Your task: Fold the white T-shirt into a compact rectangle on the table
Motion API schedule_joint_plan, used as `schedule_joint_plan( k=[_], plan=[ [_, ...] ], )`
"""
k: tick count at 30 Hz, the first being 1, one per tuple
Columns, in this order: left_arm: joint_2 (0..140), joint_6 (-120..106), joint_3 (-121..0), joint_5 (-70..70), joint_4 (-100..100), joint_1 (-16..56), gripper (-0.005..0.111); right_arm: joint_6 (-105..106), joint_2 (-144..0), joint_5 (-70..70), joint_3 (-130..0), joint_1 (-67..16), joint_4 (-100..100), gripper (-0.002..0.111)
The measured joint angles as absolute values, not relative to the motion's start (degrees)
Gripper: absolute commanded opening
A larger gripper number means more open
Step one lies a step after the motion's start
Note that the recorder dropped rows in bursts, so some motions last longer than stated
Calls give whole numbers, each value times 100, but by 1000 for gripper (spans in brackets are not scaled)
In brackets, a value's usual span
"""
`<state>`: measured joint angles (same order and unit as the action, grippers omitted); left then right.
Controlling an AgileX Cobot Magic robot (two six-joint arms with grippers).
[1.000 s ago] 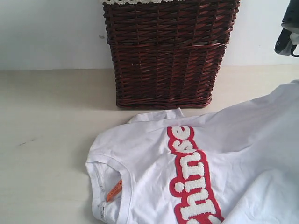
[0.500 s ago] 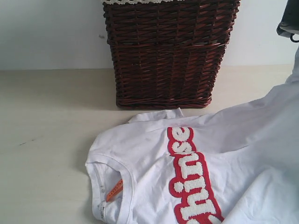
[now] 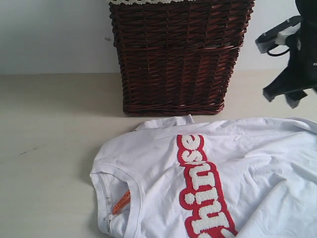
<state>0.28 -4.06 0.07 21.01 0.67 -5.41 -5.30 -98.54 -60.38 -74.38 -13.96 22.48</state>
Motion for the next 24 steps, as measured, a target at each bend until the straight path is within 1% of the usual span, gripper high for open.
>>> schedule_joint_plan(
  k=[1,4,5,7,8,10,11,13,16,20,24],
  plan=[
    [28,-406,7,2101,67,-541,0,0,-9866,-5904,-7438,-1396,1304,19],
    [28,-406,7,2101,67,-541,0,1002,-9928,-5753,-7258,-1396,-455,0],
    [28,-406,7,2101,67,-541,0,1735,-9967,-5725,-7048,-1396,-1458,0],
    [28,-406,7,2101,67,-541,0,2380,-10040,-5696,-6762,-1474,-2253,0],
    [28,-406,7,2101,67,-541,0,2696,-10079,-5653,-6549,-1686,-2553,0],
    [28,-406,7,2101,67,-541,0,2829,-10093,-5558,-6395,-2257,-2587,0],
    [28,-406,7,2101,67,-541,0,2765,-10093,-5393,-6324,-2692,-2544,0],
    [28,-406,7,2101,67,-541,0,2290,-10159,-4789,-6256,-3326,-2401,0],
    [28,-406,7,2101,67,-541,0,1863,-10664,-3881,-6256,-3918,-2306,0],
    [28,-406,7,2101,67,-541,0,1791,-11442,-3291,-6256,-4329,-2283,0],
    [28,-406,7,2101,67,-541,0,1569,-11785,-3249,-6753,-4472,-2289,0]
  ],
)
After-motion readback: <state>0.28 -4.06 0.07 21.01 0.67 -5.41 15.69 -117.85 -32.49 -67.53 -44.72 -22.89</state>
